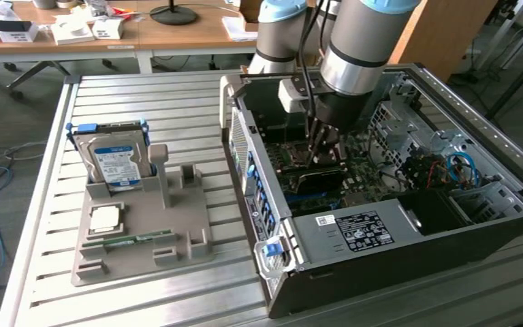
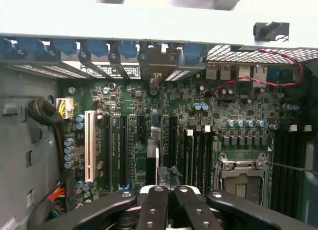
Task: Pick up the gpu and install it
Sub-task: 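Press down on the gpu until it lock into place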
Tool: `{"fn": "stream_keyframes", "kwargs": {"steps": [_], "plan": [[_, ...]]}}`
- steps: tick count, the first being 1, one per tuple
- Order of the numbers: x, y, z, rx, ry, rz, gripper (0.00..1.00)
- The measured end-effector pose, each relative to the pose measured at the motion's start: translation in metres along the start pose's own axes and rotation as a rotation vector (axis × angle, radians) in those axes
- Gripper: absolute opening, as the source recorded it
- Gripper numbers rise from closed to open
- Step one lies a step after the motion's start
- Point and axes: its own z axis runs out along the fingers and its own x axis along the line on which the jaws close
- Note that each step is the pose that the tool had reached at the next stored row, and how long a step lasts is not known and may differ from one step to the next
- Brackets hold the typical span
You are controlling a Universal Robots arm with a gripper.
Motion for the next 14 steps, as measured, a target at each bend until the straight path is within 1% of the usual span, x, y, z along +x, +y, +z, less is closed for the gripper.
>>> {"fn": "stream_keyframes", "kwargs": {"steps": [5,8,12,14], "plan": [[0.0002,0.0003,0.0016,-0.0003,0.0006,0.0,0.11],[0.0,0.0022,0.0026,-0.0002,0.0004,0.0,0.11],[-0.0003,0.0023,0.0074,-0.0001,0.0003,0.0,0.11],[-0.0004,0.0023,0.008,-0.0002,0.0005,0.0,0.11]]}}
